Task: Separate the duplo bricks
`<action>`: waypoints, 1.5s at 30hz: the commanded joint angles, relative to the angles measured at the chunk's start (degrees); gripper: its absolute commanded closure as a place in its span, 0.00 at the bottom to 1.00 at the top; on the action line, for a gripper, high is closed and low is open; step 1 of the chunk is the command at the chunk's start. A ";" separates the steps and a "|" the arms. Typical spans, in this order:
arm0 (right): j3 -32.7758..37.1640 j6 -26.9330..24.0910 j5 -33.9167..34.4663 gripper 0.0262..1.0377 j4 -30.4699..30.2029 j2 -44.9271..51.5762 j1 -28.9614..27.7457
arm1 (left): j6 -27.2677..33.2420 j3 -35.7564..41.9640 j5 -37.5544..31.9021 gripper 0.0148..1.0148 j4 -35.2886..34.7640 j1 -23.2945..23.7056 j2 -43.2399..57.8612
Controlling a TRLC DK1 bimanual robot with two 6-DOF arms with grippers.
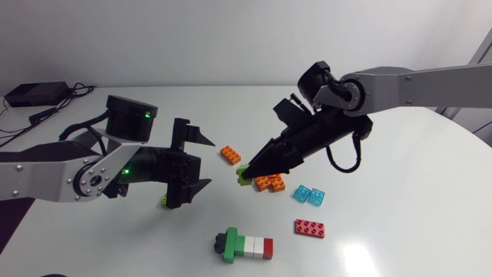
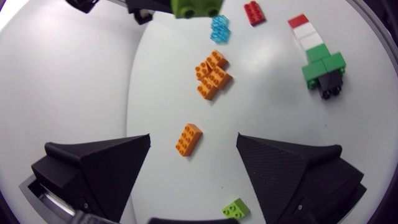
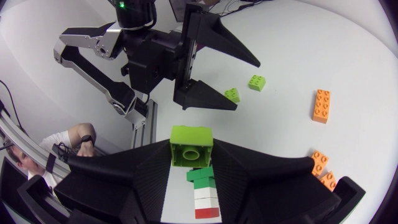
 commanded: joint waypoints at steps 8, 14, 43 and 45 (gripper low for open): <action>1.35 1.99 -2.39 0.80 2.76 3.56 1.57 | -20.08 -2.81 5.37 0.04 4.50 -5.51 -4.70; 1.53 3.66 -3.00 0.80 4.70 3.74 0.95 | -23.15 -3.16 5.54 0.05 5.90 -7.89 -4.79; 0.74 5.41 -6.34 0.80 6.10 3.83 -2.30 | -25.96 -5.71 5.54 0.65 9.86 -10.87 -6.02; 0.56 5.41 -6.43 0.80 6.10 3.65 -2.30 | -25.88 -5.80 5.54 0.65 10.03 -10.70 -5.93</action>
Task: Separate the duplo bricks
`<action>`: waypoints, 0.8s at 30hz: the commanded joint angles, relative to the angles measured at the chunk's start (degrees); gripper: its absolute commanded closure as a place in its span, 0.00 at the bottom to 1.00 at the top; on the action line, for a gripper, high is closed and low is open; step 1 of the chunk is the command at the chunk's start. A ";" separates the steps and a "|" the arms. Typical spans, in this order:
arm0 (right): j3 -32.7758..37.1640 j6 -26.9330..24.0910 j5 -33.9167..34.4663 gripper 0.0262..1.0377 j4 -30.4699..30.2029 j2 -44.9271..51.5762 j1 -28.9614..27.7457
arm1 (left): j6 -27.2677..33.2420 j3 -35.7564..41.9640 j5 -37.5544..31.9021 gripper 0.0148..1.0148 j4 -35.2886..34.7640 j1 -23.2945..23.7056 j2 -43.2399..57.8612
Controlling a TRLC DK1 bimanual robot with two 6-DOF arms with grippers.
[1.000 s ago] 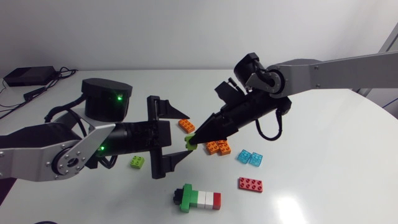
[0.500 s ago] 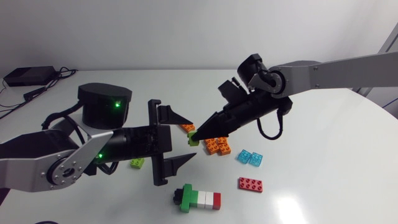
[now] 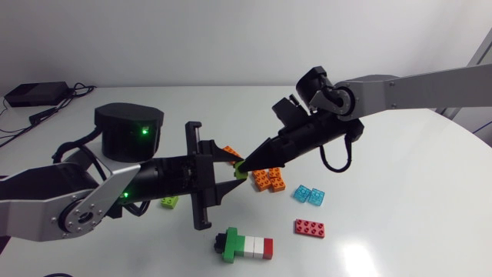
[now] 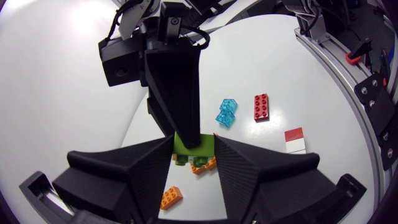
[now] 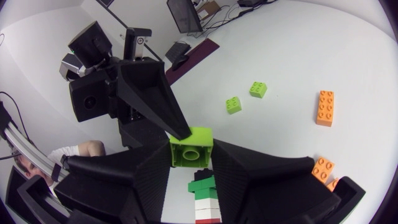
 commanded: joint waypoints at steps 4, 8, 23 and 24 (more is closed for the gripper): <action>-0.03 0.65 -1.25 0.80 0.25 -0.55 -0.88 | -0.68 -1.86 0.36 0.65 0.39 0.06 0.47; -0.38 0.65 -1.96 0.80 0.25 -0.55 -1.23 | -0.59 -1.86 0.10 0.66 0.39 -0.30 0.47; -0.55 0.65 -2.66 0.04 -0.46 -2.39 -2.99 | 4.95 -3.62 -3.59 0.73 -1.36 -1.00 -1.02; -0.73 0.65 -2.57 0.04 -0.46 -2.92 -3.34 | 6.09 -3.62 -3.68 0.73 -2.51 -0.56 -1.46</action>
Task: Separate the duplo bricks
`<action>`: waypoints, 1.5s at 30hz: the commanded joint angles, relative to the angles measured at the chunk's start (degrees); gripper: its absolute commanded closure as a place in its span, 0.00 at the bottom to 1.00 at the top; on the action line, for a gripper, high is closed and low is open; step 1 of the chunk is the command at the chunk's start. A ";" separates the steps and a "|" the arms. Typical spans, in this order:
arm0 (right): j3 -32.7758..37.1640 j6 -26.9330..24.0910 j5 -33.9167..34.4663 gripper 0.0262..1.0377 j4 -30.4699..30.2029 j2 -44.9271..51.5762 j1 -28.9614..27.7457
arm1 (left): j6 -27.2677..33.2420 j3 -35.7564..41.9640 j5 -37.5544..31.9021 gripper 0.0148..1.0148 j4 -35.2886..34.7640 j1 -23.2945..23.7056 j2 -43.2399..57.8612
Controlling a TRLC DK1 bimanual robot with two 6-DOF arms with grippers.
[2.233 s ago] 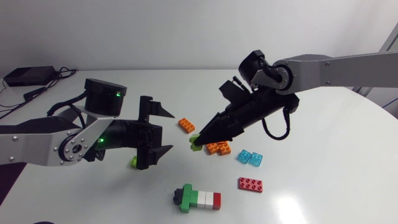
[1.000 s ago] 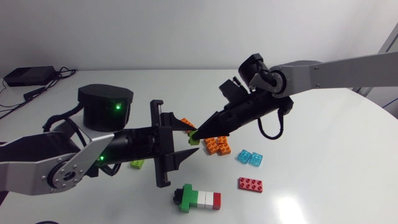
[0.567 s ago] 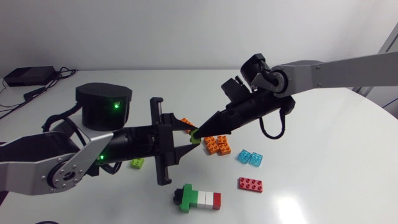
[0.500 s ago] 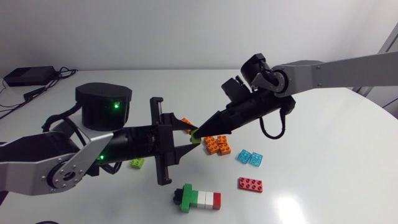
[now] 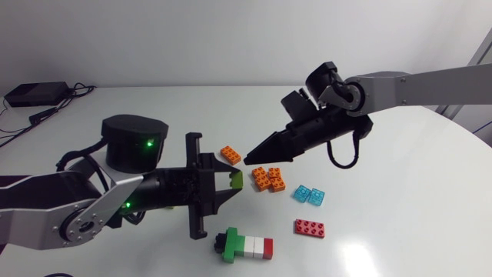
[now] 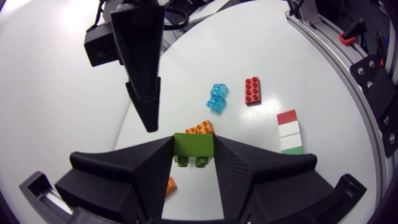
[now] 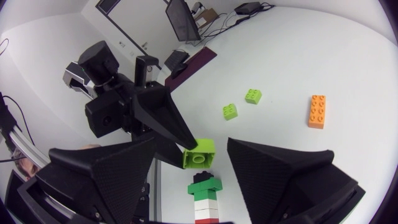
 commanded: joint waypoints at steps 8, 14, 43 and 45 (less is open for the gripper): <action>-3.43 -1.59 0.19 0.04 -0.81 -4.57 -3.73 | 23.84 -2.12 -4.97 0.73 -10.95 5.54 -3.50; -5.37 -3.08 0.19 0.04 -1.07 -5.63 -4.96 | 40.10 -3.61 -12.35 0.73 -16.84 6.07 -0.87; -15.47 -20.93 24.36 0.04 -11.35 -21.45 5.41 | 64.54 -4.23 -30.20 0.50 -16.75 2.12 13.72; -16.44 -21.37 27.43 0.04 -11.71 -23.12 7.70 | 64.54 -3.88 -30.28 0.31 -16.05 2.47 14.43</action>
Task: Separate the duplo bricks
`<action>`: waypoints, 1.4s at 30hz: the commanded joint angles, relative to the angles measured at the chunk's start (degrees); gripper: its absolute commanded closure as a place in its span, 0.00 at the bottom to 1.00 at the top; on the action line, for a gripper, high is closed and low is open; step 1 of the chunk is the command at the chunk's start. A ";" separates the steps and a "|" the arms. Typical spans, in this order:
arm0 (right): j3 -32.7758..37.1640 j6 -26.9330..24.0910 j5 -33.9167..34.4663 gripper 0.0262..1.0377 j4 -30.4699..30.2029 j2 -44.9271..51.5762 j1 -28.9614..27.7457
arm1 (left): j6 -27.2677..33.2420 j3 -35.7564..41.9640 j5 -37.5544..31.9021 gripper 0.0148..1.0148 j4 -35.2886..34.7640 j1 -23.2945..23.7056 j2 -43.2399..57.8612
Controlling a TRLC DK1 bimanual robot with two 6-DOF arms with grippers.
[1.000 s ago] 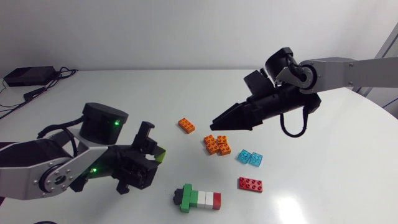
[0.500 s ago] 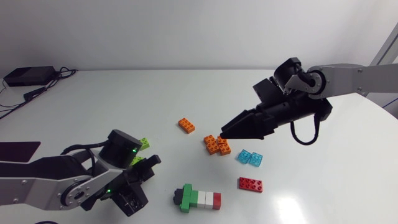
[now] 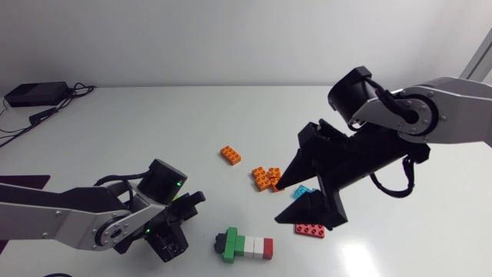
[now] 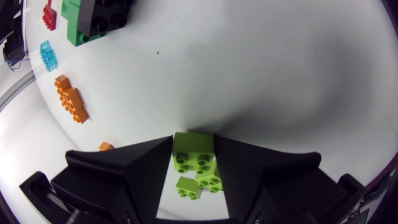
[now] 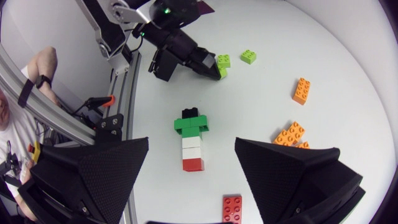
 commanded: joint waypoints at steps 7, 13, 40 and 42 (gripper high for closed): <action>-5.40 -3.27 6.87 0.04 -0.93 -3.31 5.46 | 2.09 1.71 0.10 0.05 -0.71 0.83 1.09; -7.95 -3.10 9.07 0.04 1.00 -3.31 7.22 | -7.40 7.42 6.51 0.05 -6.51 0.74 -1.64; -10.50 -3.54 8.89 0.04 1.53 -4.80 6.61 | -11.18 14.54 13.28 0.06 -5.19 10.76 9.96; -10.41 -3.54 8.81 0.04 1.53 -4.80 6.52 | -10.48 15.24 13.28 0.06 -3.96 12.26 11.02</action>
